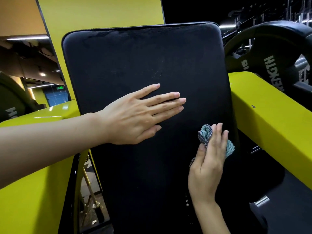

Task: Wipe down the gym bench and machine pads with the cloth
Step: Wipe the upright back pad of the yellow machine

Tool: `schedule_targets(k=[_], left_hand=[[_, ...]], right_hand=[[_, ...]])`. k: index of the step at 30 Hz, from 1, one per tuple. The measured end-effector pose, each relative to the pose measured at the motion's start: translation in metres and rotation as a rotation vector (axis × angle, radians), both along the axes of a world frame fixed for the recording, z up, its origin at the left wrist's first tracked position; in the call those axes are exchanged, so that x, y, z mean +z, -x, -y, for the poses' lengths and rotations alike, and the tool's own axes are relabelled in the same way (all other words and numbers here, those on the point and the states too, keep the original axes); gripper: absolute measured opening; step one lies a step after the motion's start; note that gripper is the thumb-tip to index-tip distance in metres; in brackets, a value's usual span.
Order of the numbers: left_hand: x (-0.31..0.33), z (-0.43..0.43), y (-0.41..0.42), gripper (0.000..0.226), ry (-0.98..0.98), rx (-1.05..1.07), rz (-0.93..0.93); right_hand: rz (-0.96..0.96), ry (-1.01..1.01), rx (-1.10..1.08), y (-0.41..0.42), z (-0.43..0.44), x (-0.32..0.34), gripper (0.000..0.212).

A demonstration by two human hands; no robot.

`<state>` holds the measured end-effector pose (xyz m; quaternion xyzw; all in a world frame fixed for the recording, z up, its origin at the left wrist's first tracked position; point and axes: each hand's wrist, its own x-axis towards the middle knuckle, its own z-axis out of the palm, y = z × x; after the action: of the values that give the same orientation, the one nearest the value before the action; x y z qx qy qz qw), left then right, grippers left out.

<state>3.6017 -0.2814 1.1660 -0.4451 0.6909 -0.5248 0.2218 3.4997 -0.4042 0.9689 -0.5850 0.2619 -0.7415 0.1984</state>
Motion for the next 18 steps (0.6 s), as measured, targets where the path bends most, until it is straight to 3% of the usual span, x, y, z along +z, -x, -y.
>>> schedule_targets(k=[10,18], left_hand=[[-0.007,0.015,0.009,0.063,-0.014,0.007,0.018],[-0.011,0.023,0.013,0.064,-0.013,0.004,0.021]], right_hand=[[-0.161,0.201,-0.004,-0.026,-0.063,-0.076,0.043],[-0.091,0.111,0.008,-0.001,-0.017,-0.038,0.050]])
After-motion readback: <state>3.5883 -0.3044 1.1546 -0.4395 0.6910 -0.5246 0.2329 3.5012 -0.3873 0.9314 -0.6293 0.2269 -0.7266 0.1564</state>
